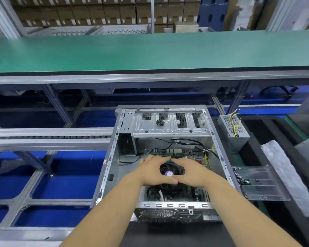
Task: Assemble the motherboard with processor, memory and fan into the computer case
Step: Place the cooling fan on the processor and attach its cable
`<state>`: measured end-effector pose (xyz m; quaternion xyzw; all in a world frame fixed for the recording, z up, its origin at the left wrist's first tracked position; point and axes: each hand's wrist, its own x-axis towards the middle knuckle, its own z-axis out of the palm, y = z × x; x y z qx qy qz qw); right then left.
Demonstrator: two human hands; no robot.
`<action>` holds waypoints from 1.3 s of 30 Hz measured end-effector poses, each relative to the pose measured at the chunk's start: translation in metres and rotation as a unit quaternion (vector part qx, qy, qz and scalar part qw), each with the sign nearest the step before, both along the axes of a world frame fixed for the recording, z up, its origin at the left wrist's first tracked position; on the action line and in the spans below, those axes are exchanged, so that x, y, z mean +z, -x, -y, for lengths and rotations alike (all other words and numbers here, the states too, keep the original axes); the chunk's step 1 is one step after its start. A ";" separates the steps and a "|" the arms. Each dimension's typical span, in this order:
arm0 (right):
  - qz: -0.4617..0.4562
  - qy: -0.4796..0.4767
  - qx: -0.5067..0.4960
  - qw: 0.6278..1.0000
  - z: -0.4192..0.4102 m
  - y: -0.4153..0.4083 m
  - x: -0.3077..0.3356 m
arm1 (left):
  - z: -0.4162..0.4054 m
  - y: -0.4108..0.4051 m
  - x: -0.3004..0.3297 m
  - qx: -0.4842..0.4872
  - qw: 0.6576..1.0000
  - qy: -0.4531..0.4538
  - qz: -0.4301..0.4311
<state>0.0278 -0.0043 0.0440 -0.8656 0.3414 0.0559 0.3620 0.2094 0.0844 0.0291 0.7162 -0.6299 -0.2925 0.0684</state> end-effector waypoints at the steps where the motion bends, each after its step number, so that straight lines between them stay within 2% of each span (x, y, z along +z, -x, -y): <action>1: 0.015 -0.002 -0.008 1.000 -0.001 -0.001 0.002 | 0.001 0.001 -0.001 -0.013 1.000 -0.003 0.009; 5: 0.019 0.001 -0.051 0.999 0.000 -0.001 0.002 | 0.004 0.004 -0.006 -0.037 0.998 -0.012 0.041; 10: -0.014 0.039 -0.047 0.998 0.008 0.000 0.001 | 0.008 0.003 -0.006 0.026 0.999 0.006 0.024; 13: -0.044 0.071 -0.043 0.996 0.012 0.002 0.000 | 0.008 0.000 -0.008 0.039 0.998 0.016 0.042; 19: -0.078 0.077 -0.034 0.993 0.016 -0.002 0.005 | 0.016 -0.004 0.002 0.047 0.998 -0.016 -0.025; 23: -0.048 0.018 -0.078 0.996 0.023 -0.005 -0.002 | 0.016 -0.009 -0.008 0.081 0.994 0.012 -0.067; 32: 0.010 -0.054 -0.124 0.991 0.024 -0.008 -0.007 | 0.021 -0.010 -0.011 0.087 0.990 -0.017 -0.110; 35: 0.007 -0.044 -0.121 0.992 0.020 -0.010 -0.007 | 0.017 -0.010 -0.010 0.078 0.993 -0.005 -0.092; 39: -0.005 -0.035 -0.142 0.989 0.018 -0.012 -0.004 | 0.018 -0.002 -0.001 -0.003 0.999 0.030 0.025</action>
